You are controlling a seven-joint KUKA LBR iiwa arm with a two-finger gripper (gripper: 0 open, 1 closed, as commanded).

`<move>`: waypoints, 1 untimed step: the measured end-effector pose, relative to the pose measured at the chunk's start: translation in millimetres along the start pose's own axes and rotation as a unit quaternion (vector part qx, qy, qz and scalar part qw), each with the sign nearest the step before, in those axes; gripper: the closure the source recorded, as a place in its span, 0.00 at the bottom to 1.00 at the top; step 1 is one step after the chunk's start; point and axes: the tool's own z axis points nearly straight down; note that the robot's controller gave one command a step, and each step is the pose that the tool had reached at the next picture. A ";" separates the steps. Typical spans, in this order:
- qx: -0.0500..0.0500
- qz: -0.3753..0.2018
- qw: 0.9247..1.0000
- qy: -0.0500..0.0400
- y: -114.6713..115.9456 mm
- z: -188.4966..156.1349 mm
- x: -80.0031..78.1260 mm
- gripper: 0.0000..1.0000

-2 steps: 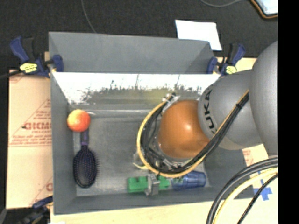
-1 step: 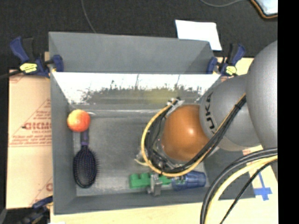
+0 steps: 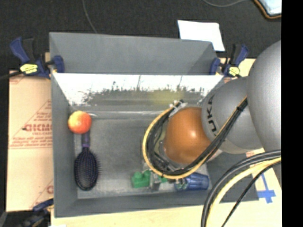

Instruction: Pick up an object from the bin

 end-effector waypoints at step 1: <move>0.000 0.006 1.000 0.000 0.0 -0.3 -0.3 1.00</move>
Offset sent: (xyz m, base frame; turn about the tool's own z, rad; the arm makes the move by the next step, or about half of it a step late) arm 0.0003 0.0001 0.0457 0.0086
